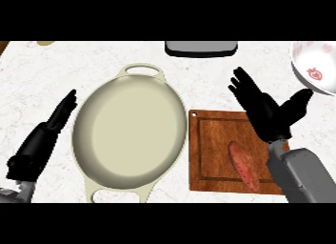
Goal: Pick the sweet potato from the cutting board and place it in the pot
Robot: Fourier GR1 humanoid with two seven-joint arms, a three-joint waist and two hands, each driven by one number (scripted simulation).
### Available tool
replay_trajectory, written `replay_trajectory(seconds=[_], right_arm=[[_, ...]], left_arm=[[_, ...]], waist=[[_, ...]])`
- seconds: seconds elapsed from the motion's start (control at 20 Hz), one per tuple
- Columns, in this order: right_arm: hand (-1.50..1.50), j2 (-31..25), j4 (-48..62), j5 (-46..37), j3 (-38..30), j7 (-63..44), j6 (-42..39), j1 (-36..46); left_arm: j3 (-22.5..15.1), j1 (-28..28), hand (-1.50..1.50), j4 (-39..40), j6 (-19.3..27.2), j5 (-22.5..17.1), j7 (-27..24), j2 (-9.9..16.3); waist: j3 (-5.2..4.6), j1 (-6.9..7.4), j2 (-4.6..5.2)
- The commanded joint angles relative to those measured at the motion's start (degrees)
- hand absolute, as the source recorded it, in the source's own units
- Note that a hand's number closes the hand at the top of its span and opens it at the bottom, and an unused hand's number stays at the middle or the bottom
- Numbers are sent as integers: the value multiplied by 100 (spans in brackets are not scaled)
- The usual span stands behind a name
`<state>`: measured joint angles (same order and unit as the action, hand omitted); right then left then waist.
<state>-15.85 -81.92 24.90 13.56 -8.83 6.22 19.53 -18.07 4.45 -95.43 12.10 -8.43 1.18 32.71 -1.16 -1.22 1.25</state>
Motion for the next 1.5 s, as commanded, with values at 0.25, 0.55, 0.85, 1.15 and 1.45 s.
replay_trajectory(seconds=[0.25, 0.55, 0.85, 1.15, 1.45], right_arm=[[150, -494, -672, -1385, 748, 128, 280, -377], [-150, -676, -842, -3712, 635, 1074, 2921, -1181], [-150, -1195, -2593, -5232, 1412, -471, 3063, -2203], [-150, -2218, -3398, -6126, 1500, -2606, 1540, -2328], [-150, -2794, -4386, -5797, 1632, -4379, -464, -1914]], left_arm=[[1030, -200, 0, 1331, 711, 134, 776, 305], [1020, -300, 0, 1510, 756, -213, 1434, 48], [1009, -140, 0, 1502, 644, -85, 1654, 7], [987, -124, 0, 1423, 725, 26, 1776, 70], [899, 5, 0, 1458, 690, 119, 1821, -38]], waist=[[107, 43, -150], [110, -217, -187], [103, -16, -163], [76, -69, -182], [87, 75, -142]])
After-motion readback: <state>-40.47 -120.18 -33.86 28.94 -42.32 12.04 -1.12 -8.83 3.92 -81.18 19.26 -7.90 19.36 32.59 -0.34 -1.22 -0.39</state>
